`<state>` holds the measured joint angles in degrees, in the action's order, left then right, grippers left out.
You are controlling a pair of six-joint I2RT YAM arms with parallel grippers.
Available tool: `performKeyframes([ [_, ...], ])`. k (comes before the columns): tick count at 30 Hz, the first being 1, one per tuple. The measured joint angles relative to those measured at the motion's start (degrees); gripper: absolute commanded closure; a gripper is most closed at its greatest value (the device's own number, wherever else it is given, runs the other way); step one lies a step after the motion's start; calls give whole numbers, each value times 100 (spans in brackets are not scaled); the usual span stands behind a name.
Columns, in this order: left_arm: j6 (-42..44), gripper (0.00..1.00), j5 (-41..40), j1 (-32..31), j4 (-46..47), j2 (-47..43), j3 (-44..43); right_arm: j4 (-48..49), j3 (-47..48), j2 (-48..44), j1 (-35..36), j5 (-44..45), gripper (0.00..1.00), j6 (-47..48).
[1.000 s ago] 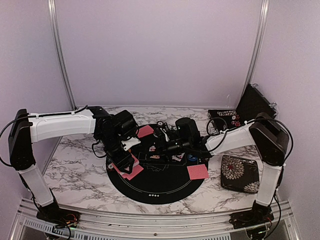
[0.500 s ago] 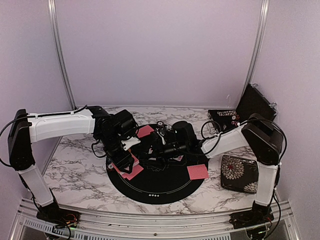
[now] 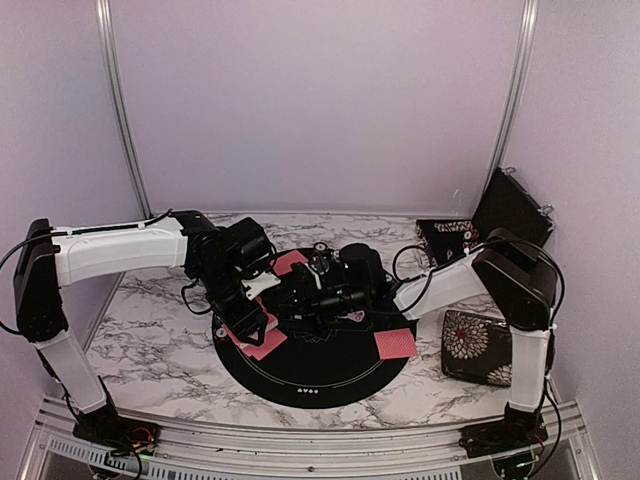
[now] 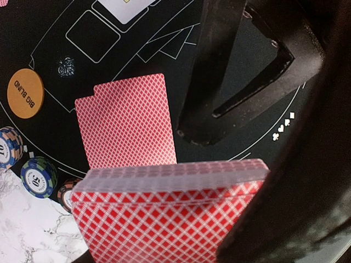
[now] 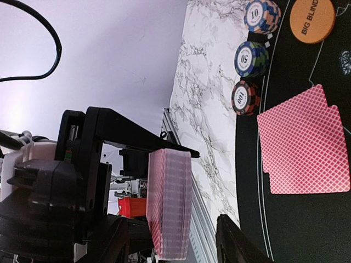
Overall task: Distribute texas hold em gaming equipment
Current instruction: Pick up the poker card from the face-down deck piles.
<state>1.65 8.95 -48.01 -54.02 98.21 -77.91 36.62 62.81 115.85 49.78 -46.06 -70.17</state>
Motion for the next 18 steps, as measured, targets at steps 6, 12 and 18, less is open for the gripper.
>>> performKeyframes([
  [6,-9,45,0,0,0,-2,0,160,59,190,37,-42,49,-129],
  [12,-11,45,0,0,0,-2,0,216,144,319,131,-103,49,-212],
  [18,-13,45,0,0,2,-2,0,280,184,321,149,-129,50,-229],
])
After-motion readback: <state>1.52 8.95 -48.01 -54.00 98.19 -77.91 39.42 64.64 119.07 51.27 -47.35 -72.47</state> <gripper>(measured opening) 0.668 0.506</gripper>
